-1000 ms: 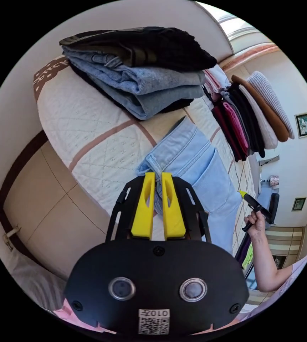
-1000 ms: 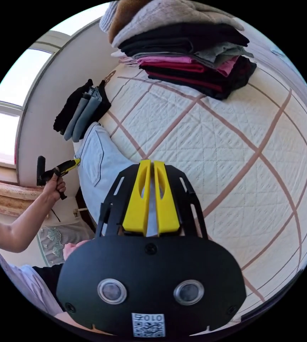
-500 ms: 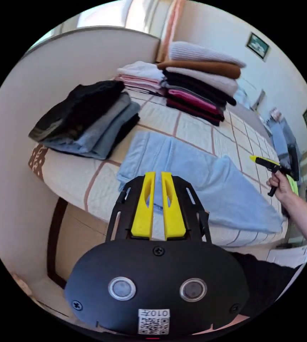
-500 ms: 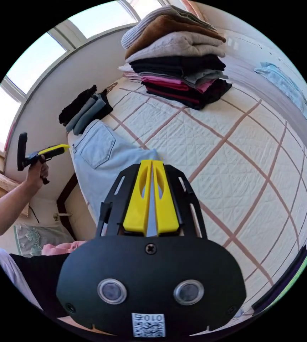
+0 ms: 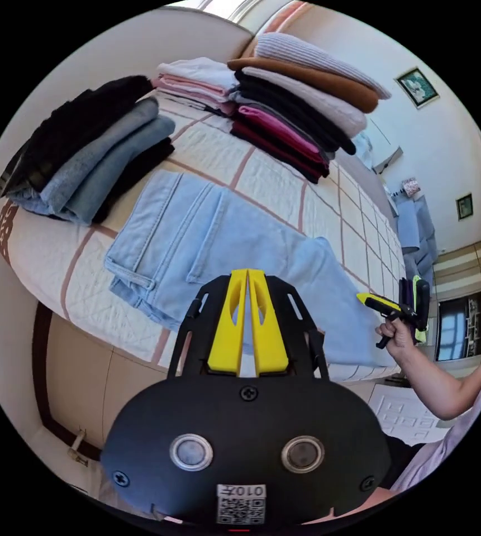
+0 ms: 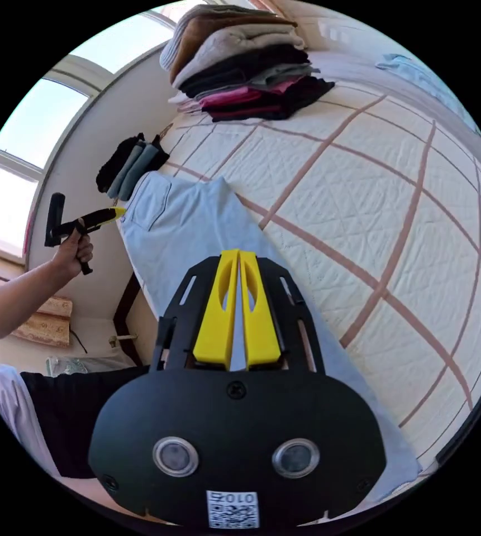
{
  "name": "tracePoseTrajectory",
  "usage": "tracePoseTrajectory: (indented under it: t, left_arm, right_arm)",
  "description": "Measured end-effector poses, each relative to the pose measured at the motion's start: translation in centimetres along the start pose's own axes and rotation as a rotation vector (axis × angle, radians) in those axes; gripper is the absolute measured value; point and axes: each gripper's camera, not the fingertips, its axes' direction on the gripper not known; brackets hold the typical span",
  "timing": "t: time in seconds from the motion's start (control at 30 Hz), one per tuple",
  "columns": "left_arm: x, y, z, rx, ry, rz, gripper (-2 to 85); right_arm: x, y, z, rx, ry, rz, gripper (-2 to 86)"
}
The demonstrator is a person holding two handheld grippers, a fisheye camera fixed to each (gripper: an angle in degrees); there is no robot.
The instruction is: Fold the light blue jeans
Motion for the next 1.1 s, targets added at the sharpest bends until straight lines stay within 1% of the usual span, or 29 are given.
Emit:
tracePoseTrajectory:
  t: [0.03, 0.07, 0.13, 0.17, 0.23, 0.27, 0.3, 0.33, 0.4, 0.43, 0.5, 0.63, 0.7, 0.73, 0.8, 0.9, 0.97, 1.0, 1.1]
  left_arm:
    - [1.1, 0.0, -0.1, 0.013, 0.018, 0.027, -0.2]
    - [3.8, -0.1, -0.2, 0.032, 0.052, 0.087, -0.2]
    - [8.2, -0.2, 0.7, 0.025, 0.092, 0.175, -0.2]
    - [11.4, -0.2, 1.8, -0.001, 0.113, 0.242, -0.2]
    - [16.5, -0.1, 4.2, -0.054, 0.132, 0.352, -0.2]
    - [19.9, 0.2, 6.1, -0.096, 0.148, 0.429, -0.2]
    - [23.2, 0.6, 8.0, -0.137, 0.165, 0.497, -0.2]
    - [24.7, 0.9, 9.0, -0.155, 0.176, 0.525, -0.2]
    - [30.0, 2.3, 12.0, -0.196, 0.262, 0.596, -0.2]
    - [31.1, 2.7, 12.7, -0.208, 0.286, 0.606, -0.2]
    - [35.2, 4.3, 15.3, -0.264, 0.341, 0.646, -0.2]
    - [39.5, 6.3, 18.2, -0.336, 0.362, 0.72, -0.2]
    - [41.3, 7.0, 19.4, -0.368, 0.37, 0.752, -0.2]
    - [41.7, 7.1, 19.7, -0.374, 0.371, 0.759, -0.2]
    - [42.6, 7.3, 20.5, -0.391, 0.36, 0.785, -0.2]
    - [42.6, 7.3, 21.4, -0.402, 0.36, 0.785, -0.2]
    - [42.0, 7.2, 21.9, -0.399, 0.363, 0.77, -0.2]
    - [41.4, 7.2, 22.2, -0.397, 0.368, 0.752, -0.2]
    - [39.6, 6.8, 22.6, -0.381, 0.402, 0.685, -0.2]
  right_arm:
    - [1.1, 2.1, -3.1, 0.099, 0.037, 0.059, 2.9]
    - [1.8, 3.4, -4.6, 0.141, 0.057, 0.096, 3.0]
    - [5.0, 9.8, -9.9, 0.245, 0.167, 0.282, 3.9]
    - [5.9, 11.7, -11.1, 0.256, 0.205, 0.334, 4.2]
    - [9.4, 19.9, -15.6, 0.258, 0.372, 0.502, 5.1]
    - [10.3, 22.0, -16.6, 0.25, 0.414, 0.546, 5.5]
    - [12.1, 26.4, -18.7, 0.235, 0.478, 0.642, 6.2]
    - [13.9, 30.6, -20.8, 0.225, 0.504, 0.732, 7.1]
    - [16.2, 36.2, -23.5, 0.248, 0.498, 0.838, 8.5]
    - [17.3, 39.3, -24.7, 0.278, 0.468, 0.879, 9.3]
    - [18.6, 42.6, -25.5, 0.28, 0.415, 0.919, 10.4]
    - [19.7, 46.2, -24.7, 0.319, 0.321, 0.929, 10.7]
    - [19.8, 47.1, -23.7, 0.301, 0.295, 0.963, 10.3]
    - [19.6, 47.8, -23.1, 0.326, 0.273, 0.998, 9.9]
    - [18.7, 48.7, -23.2, 0.409, 0.307, 1.042, 8.9]
    - [17.9, 48.8, -23.8, 0.449, 0.297, 1.053, 7.8]
    - [17.8, 48.4, -24.1, 0.447, 0.328, 1.044, 7.3]
    - [18.3, 48.6, -23.8, 0.423, 0.313, 1.083, 6.8]
    - [19.1, 49.9, -24.3, 0.456, 0.181, 1.186, 5.3]
